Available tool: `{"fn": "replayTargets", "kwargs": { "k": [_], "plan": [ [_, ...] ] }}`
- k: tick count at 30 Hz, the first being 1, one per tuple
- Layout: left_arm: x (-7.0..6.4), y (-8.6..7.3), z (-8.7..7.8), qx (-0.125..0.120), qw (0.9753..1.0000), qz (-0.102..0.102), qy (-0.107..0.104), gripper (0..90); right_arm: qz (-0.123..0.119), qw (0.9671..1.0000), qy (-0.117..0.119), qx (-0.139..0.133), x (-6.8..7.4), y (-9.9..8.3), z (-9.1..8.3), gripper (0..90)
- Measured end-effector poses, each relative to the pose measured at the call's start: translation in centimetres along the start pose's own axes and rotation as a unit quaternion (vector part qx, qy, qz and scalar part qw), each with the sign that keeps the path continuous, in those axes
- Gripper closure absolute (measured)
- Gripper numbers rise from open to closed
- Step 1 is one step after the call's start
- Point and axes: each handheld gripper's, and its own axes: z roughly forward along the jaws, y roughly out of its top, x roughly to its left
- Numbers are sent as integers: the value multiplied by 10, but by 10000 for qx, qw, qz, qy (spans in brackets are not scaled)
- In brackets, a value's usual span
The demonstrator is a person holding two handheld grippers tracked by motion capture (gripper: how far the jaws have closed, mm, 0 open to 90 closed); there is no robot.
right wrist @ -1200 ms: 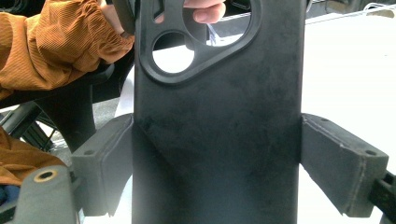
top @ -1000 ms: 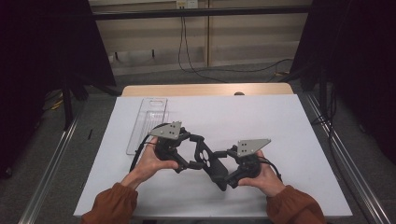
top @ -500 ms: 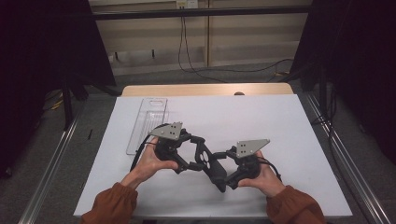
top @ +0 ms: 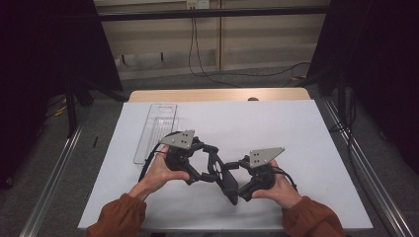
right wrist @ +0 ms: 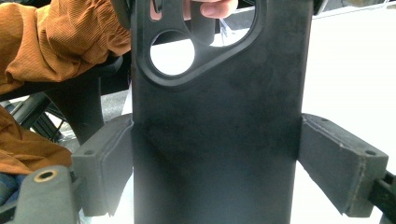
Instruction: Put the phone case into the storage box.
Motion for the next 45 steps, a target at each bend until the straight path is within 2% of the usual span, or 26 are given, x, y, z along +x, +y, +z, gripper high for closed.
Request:
{"fn": "replayTargets", "kwargs": {
  "k": [6,10,17,25,29,33,39,45],
  "plan": [
    [0,1,-1,33,10000,-15,40,121,-3,10000,-35,-15,0,0,0,143],
    [-1,1,-1,-3,9999,-109,78,130,9,10000,-47,-55,-1,0,-1,141],
    [-3,6,-1,-1,9999,-95,126,140,7,9999,-36,-107,0,1,-2,138],
    [-5,7,0,29,9996,-206,215,145,36,9998,-67,-197,1,2,-1,109],
    [-5,8,0,33,9990,-263,355,145,98,9994,-248,-239,1,2,0,36],
    [-3,8,-4,7,9982,-334,499,145,158,9986,-410,-311,0,3,-3,5],
    [-2,9,-12,-81,9959,-446,782,145,184,9970,-618,-424,-2,4,-9,10],
    [-1,10,-21,-137,9936,-532,989,145,123,9934,-1038,-464,0,4,-16,4]
  ]
}}
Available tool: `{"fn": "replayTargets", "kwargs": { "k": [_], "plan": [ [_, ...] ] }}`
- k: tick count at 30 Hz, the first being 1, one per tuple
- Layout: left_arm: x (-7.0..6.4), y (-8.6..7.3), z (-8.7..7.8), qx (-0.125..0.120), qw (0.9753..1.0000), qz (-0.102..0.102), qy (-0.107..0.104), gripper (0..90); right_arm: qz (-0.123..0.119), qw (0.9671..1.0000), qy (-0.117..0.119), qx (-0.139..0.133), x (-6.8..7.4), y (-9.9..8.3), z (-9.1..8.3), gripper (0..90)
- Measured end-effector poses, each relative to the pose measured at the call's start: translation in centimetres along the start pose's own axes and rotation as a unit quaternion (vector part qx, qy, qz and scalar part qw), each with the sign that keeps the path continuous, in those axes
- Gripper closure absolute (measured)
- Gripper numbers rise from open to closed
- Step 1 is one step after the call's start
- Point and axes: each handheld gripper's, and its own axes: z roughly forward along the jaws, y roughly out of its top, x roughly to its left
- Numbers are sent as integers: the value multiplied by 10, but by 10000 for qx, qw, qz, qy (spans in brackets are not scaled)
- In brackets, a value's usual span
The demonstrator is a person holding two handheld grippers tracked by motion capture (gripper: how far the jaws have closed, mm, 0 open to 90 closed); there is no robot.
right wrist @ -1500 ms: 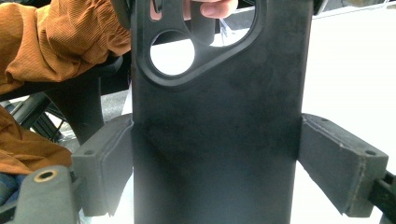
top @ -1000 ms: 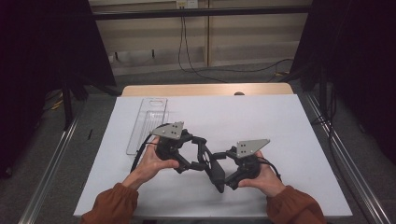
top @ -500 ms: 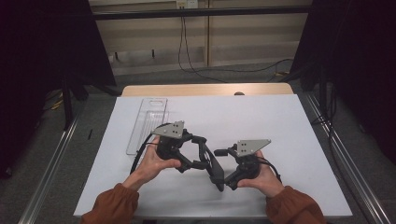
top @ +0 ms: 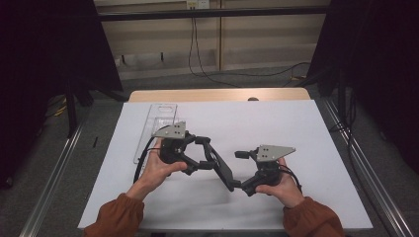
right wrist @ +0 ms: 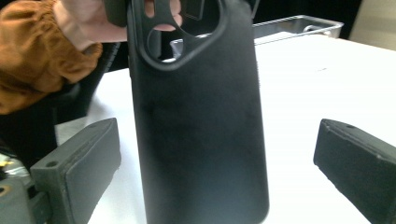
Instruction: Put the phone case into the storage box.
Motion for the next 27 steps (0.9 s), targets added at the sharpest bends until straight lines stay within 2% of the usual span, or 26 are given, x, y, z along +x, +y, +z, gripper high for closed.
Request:
{"fn": "replayTargets", "kwargs": {
  "k": [4,15,21,27],
  "plan": [
    [2,0,-4,-37,9999,-46,150,145,22,9995,-300,-51,0,0,-5,3],
    [4,2,-15,-112,9987,-153,480,145,204,9968,-772,-98,-4,-3,-15,10],
    [5,3,-20,-117,9978,-185,631,145,253,9927,-1168,-144,-7,-4,-21,7],
    [5,3,-23,-106,9968,-198,768,145,311,9881,-1484,-253,-8,-7,-35,1]
  ]
}}
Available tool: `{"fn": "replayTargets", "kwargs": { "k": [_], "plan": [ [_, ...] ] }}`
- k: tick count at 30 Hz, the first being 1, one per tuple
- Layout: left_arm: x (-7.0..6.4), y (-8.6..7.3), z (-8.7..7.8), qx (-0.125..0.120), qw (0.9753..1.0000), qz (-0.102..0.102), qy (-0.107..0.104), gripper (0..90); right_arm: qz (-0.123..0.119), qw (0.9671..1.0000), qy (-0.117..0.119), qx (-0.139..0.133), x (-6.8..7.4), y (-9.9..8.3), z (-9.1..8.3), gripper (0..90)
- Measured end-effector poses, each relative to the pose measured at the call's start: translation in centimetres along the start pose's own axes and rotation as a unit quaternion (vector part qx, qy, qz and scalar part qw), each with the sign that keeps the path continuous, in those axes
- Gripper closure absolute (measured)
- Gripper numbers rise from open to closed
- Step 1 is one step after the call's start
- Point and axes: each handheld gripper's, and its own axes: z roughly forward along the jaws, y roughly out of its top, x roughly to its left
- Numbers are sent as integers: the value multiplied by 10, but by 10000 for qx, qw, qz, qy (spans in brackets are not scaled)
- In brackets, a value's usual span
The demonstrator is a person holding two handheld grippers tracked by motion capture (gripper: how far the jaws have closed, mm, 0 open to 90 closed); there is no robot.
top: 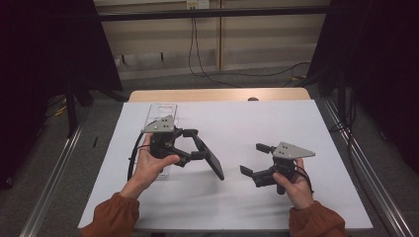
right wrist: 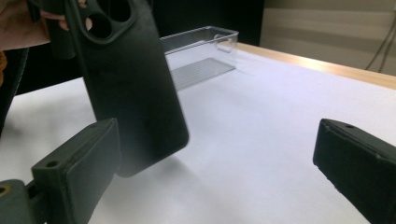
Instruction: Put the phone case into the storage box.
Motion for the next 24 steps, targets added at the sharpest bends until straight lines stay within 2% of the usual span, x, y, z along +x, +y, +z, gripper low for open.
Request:
{"fn": "replayTargets", "kwargs": {
  "k": [4,10,16,24],
  "plan": [
    [0,1,-2,-8,10000,-31,33,146,115,9998,-169,-60,-2,-3,-9,0],
    [1,1,-6,-3,9999,-92,131,148,141,9989,-433,-126,-3,-8,-20,3],
    [3,1,-8,74,9995,-162,274,149,177,9979,-589,-194,-5,-13,-36,3],
    [6,3,-15,85,9983,-250,529,150,208,9949,-946,-292,-7,-21,-56,1]
  ]
}}
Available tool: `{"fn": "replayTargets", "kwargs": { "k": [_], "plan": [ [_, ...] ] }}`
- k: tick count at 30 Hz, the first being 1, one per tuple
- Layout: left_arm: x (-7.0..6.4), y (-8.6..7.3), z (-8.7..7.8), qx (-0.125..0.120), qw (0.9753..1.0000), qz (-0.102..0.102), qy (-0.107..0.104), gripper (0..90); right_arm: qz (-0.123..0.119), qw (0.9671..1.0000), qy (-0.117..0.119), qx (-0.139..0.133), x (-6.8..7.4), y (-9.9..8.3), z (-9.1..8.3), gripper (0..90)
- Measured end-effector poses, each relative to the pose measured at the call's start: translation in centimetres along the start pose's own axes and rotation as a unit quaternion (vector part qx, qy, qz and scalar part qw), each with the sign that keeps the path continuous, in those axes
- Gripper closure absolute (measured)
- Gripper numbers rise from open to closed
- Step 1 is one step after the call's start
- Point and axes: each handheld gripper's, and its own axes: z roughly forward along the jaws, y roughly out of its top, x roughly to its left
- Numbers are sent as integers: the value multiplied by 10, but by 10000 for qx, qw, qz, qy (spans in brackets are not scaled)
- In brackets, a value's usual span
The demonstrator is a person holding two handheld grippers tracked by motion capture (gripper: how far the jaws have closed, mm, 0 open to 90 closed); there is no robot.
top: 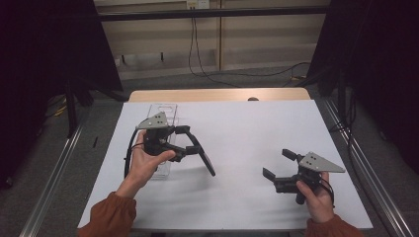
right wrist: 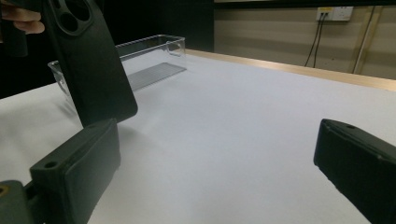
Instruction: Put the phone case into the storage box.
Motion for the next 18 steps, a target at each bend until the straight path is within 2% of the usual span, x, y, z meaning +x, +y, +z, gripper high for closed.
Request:
{"fn": "replayTargets", "kwargs": {
  "k": [12,18],
  "plan": [
    [5,3,-5,86,9993,-116,348,150,-44,9975,-700,-15,-8,-7,-22,0],
    [8,9,-5,101,9989,-165,435,150,-49,9969,-784,10,-8,-9,-33,0]
  ]
}}
